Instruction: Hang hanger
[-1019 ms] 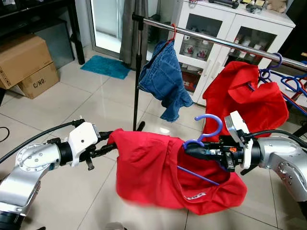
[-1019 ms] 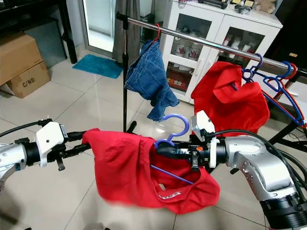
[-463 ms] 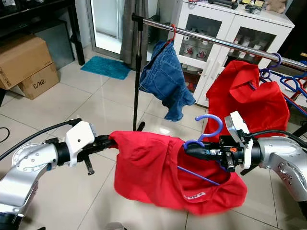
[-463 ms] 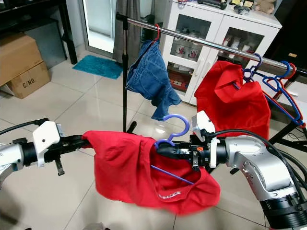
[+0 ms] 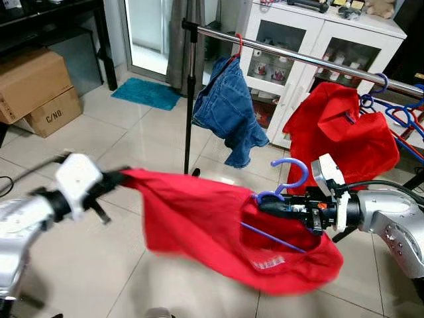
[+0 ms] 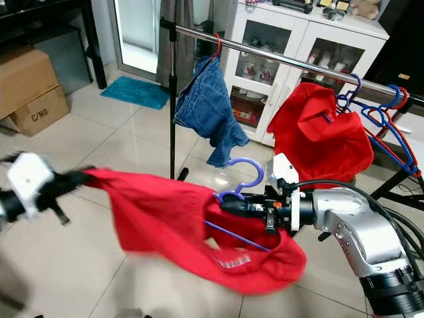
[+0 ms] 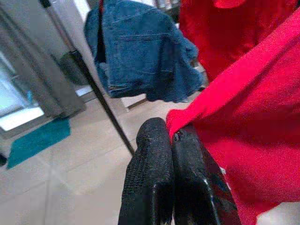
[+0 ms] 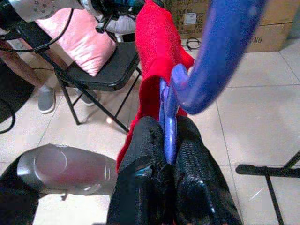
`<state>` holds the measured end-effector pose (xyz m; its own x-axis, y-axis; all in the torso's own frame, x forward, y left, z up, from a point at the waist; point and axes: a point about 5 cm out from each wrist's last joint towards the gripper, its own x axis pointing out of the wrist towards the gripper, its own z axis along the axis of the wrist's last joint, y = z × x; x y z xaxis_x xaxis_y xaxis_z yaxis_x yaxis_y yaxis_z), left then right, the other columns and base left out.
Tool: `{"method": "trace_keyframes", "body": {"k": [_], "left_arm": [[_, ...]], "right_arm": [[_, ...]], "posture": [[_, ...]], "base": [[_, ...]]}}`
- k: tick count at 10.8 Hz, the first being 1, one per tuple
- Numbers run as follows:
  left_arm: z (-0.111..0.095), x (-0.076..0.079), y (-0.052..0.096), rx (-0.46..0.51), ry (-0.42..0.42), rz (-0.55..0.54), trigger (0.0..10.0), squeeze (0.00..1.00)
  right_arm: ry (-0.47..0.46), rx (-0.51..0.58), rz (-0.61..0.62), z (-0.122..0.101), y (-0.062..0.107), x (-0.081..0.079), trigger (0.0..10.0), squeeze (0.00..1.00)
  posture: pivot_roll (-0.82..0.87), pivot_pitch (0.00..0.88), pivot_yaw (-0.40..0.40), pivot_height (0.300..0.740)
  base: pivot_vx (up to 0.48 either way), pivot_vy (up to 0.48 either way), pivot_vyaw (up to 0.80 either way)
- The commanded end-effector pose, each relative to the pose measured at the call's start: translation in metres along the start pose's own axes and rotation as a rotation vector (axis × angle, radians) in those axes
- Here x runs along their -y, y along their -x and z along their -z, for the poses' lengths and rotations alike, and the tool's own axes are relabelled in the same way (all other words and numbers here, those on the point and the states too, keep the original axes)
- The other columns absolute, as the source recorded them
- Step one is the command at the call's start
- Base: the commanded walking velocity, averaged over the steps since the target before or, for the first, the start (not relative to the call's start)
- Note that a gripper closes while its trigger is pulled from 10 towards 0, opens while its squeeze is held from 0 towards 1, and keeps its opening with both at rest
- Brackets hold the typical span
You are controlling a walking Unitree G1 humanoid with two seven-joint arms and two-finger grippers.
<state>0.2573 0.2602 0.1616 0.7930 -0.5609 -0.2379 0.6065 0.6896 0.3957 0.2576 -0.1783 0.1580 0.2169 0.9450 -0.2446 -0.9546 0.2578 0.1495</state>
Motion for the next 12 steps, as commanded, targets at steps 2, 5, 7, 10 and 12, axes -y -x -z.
{"method": "trace_keyframes", "body": {"k": [2,5,7,10,12], "left_arm": [[0.013,-0.017,0.015,-0.068,0.014,-0.124,0.0,0.0],[0.037,-0.035,0.029,-0.232,0.021,-0.308,0.0,0.0],[0.036,-0.035,0.026,-0.233,0.016,-0.336,3.3,0.0],[0.021,-0.034,0.019,-0.113,0.065,-0.298,10.0,1.0],[0.017,-0.027,0.017,-0.086,0.055,-0.235,10.0,0.0]], "right_arm": [[0.031,0.008,0.056,-0.009,0.015,0.008,10.0,0.0],[0.038,0.01,0.053,-0.011,0.018,0.01,10.0,0.0],[0.04,0.012,0.047,-0.012,0.018,0.01,10.0,0.0],[0.041,0.019,0.037,-0.012,0.016,0.009,10.0,0.0],[0.039,0.019,0.04,-0.012,0.015,0.009,10.0,0.0]], "posture": [[0.2,0.0,-0.083,0.74],[0.2,0.0,-0.084,0.74],[0.19,0.0,-0.088,0.74],[0.2,0.0,-0.086,0.74],[0.2,0.0,-0.085,0.74]], "base": [[0.0,0.0,0.0],[0.0,0.0,0.0],[0.0,0.0,0.0],[0.0,0.0,0.0],[0.0,0.0,0.0]]}}
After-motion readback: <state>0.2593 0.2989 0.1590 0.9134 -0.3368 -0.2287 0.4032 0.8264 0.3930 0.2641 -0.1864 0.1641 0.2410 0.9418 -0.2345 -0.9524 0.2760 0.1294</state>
